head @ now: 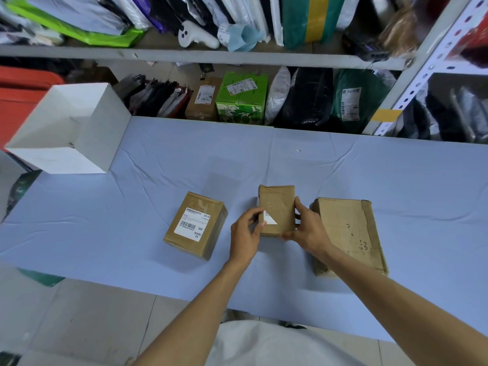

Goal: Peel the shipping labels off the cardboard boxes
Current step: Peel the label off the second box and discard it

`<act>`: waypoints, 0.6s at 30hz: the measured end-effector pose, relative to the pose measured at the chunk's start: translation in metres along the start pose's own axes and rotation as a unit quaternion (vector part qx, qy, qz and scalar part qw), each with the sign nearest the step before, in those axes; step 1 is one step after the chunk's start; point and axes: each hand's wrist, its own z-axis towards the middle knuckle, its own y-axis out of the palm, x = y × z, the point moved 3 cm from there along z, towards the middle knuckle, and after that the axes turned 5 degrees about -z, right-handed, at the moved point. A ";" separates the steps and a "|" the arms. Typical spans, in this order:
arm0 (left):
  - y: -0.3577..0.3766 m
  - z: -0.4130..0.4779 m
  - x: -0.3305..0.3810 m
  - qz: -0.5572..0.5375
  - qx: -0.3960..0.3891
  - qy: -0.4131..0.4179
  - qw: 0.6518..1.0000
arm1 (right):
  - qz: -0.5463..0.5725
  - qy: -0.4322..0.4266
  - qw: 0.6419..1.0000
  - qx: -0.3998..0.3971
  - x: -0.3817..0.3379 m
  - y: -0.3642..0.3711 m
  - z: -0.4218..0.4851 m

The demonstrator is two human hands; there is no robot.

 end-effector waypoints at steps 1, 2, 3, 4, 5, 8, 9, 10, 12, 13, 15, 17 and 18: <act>0.000 0.000 0.000 0.007 0.001 0.004 1.000 | 0.001 -0.002 1.000 -0.001 -0.001 0.000 0.000; 0.000 -0.001 0.000 0.015 0.001 0.008 1.000 | 0.003 -0.003 1.000 -0.001 -0.001 0.000 0.000; 0.000 -0.001 0.000 0.022 0.002 0.010 1.000 | 0.006 -0.004 1.000 -0.001 -0.002 0.000 0.000; -0.001 -0.001 0.001 0.027 0.002 0.012 1.000 | 0.007 -0.006 1.000 -0.001 -0.002 0.000 0.000; -0.001 0.000 0.002 0.031 0.002 0.013 0.999 | 0.007 -0.008 1.000 -0.001 -0.003 0.000 0.000; -0.001 0.000 0.003 0.032 -0.005 0.011 0.999 | -0.001 -0.011 1.000 0.000 -0.003 -0.001 -0.001; -0.001 0.000 0.004 0.032 -0.006 0.009 0.999 | -0.004 -0.012 1.000 0.000 -0.002 -0.001 -0.001; -0.001 0.000 0.005 0.033 -0.007 0.008 0.999 | -0.006 -0.012 1.000 -0.001 -0.002 -0.001 0.000; 0.000 -0.001 0.005 0.026 -0.006 0.002 1.000 | -0.011 -0.013 1.000 -0.002 -0.002 -0.001 0.000; 0.000 -0.001 0.006 0.017 -0.004 -0.004 1.000 | -0.013 -0.013 1.000 0.000 -0.001 -0.001 0.000; 0.000 -0.002 0.006 0.005 0.000 -0.012 1.000 | -0.011 -0.010 1.000 0.003 0.000 -0.001 0.000; -0.001 -0.002 0.007 0.006 0.001 -0.011 1.000 | -0.011 -0.009 1.000 0.004 0.001 0.000 0.000; -0.001 -0.002 0.007 0.007 0.000 -0.010 1.000 | -0.012 -0.009 1.000 0.004 0.001 0.000 0.000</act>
